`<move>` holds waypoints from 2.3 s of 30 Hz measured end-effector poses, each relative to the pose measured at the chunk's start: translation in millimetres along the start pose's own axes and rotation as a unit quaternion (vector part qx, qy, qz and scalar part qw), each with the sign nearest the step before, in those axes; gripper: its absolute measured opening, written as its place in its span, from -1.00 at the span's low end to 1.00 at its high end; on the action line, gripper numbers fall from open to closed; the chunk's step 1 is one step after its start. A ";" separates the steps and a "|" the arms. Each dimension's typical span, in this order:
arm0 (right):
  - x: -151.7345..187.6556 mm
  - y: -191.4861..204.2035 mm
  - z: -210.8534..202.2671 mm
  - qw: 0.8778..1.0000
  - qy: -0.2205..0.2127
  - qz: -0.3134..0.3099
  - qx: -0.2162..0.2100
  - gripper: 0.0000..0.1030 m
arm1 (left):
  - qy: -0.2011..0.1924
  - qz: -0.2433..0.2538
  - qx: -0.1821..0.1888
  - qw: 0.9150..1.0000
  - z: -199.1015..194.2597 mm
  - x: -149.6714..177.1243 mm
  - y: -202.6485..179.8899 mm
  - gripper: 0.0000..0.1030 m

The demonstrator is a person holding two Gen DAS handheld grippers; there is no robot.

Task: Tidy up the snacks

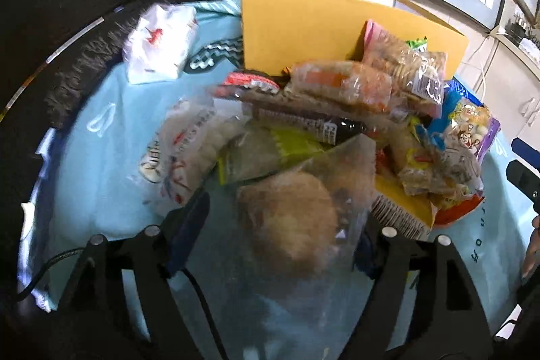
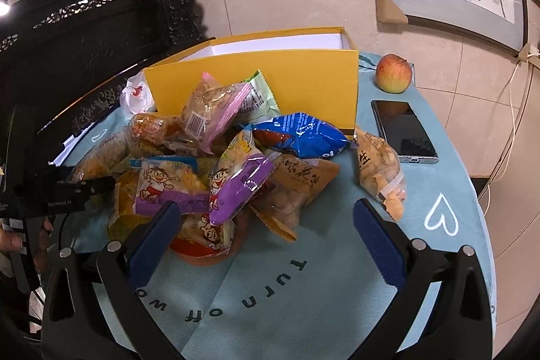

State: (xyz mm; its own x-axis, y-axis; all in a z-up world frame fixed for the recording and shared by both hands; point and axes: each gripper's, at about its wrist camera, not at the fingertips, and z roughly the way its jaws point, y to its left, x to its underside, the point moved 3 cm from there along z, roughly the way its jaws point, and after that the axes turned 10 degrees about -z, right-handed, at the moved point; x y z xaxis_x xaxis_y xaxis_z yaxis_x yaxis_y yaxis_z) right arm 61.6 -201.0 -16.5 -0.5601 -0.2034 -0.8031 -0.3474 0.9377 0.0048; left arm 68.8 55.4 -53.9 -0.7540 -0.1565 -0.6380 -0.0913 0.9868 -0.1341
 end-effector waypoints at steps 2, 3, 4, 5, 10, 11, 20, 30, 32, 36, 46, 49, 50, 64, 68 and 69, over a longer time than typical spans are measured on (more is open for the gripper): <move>-1.4 -1.8 2.0 1.000 0.002 0.006 -0.011 0.97 | 0.010 -0.024 0.021 0.999 5.1 -0.7 4.4 0.03; -2.8 -3.3 3.2 1.000 0.002 0.013 -0.020 0.97 | 0.006 -0.024 0.022 0.999 5.3 -0.7 5.0 0.01; -4.2 -4.7 5.2 0.999 0.004 0.021 -0.025 0.97 | 0.004 -0.020 0.023 1.000 5.3 0.2 4.5 0.00; -7.4 -8.0 11.2 0.999 0.017 0.038 -0.023 0.97 | 0.003 -0.018 0.023 1.000 4.9 1.3 4.0 0.00; -24.1 -0.8 36.3 0.998 0.039 0.037 -0.012 0.59 | 0.002 -0.027 0.031 0.999 3.9 1.8 7.0 0.00; -26.2 3.4 42.6 0.998 0.046 0.030 -0.014 0.03 | 0.002 -0.027 0.033 0.999 3.8 1.7 7.6 0.00; -35.3 10.1 34.5 0.998 0.023 0.018 -0.057 -0.70 | -0.014 -0.035 0.050 0.998 -4.8 -0.1 13.6 -0.10; -53.6 -2.8 -11.6 0.996 -0.044 0.029 -0.077 -0.71 | -0.063 -0.025 0.062 0.996 -49.8 -18.2 0.7 -0.15; -63.3 -6.7 -15.8 0.996 -0.058 0.024 -0.071 -0.71 | -0.073 -0.026 0.070 0.995 -57.5 -30.5 -4.7 -0.15; -96.4 -22.1 -22.5 0.994 -0.097 0.018 -0.056 -0.71 | -0.105 -0.029 0.088 0.990 -69.0 -76.1 -29.7 -0.15; -169.2 -63.6 34.5 0.991 -0.130 0.007 0.039 -0.71 | -0.111 -0.075 0.098 0.986 -8.1 -214.9 -98.0 -0.15; -173.5 -74.6 68.3 0.994 -0.102 0.013 0.049 -0.68 | -0.075 -0.075 0.088 0.990 32.5 -232.9 -110.9 -0.14; -173.6 -78.2 83.4 0.995 -0.082 0.014 0.057 -0.64 | -0.062 -0.074 0.081 0.992 46.4 -234.1 -113.4 -0.12; -144.0 -83.6 27.5 0.991 -0.107 0.041 0.071 0.33 | -0.054 -0.111 0.076 0.989 23.6 -190.5 -82.8 0.96; -117.2 -69.5 -7.1 0.989 -0.124 0.036 0.078 0.97 | -0.059 -0.079 0.065 0.993 -7.0 -156.3 -74.8 0.96; -110.9 -65.9 -12.5 0.988 -0.126 0.033 0.078 0.97 | -0.056 -0.074 0.056 0.994 -12.9 -146.1 -70.8 0.96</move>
State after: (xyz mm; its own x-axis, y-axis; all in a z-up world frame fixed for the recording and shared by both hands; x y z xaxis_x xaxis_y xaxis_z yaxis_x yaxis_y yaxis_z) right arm 137.2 -243.8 79.7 -0.3662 -0.0823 -0.9269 -0.1849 0.9826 -0.0142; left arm 177.1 8.9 58.6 -0.6598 -0.3089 -0.6850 -0.1179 0.9428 -0.3117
